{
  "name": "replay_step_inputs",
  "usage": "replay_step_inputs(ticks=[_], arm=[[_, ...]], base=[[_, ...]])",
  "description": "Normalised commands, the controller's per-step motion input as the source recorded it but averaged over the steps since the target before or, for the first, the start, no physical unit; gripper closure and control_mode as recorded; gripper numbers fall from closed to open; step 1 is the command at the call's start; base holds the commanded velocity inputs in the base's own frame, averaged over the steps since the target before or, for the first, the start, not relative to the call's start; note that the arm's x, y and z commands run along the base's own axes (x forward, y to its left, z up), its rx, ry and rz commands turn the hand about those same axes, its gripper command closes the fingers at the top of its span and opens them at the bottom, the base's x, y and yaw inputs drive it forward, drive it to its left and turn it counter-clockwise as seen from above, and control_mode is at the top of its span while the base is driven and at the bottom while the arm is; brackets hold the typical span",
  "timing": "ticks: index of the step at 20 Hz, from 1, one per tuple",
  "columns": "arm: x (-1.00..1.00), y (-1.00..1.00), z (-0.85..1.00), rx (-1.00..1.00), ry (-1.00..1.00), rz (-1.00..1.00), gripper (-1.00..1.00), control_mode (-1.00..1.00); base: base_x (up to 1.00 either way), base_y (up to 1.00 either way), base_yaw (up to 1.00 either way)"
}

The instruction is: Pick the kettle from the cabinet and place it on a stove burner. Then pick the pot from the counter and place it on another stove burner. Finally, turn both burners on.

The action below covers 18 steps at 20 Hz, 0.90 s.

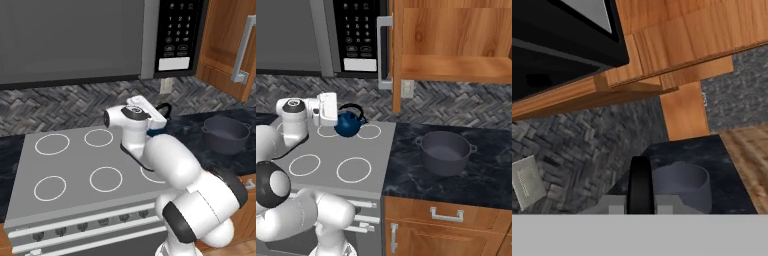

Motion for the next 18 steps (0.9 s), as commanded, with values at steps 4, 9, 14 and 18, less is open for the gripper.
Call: replay_step_inputs(ticks=[4,9,14,18], arm=[[0.06,-0.20,-0.02,0.00,0.00,-0.08,1.00,-1.00],[0.05,-0.15,-0.04,0.00,0.00,-0.08,1.00,-1.00],[0.17,-0.01,-0.21,0.00,0.00,-0.05,1.00,-1.00],[0.17,0.00,-0.28,0.00,0.00,-0.05,1.00,-1.00]], base=[[0.00,0.00,0.00],[0.00,0.00,0.00],[0.00,0.00,0.00],[0.00,0.00,0.00]])
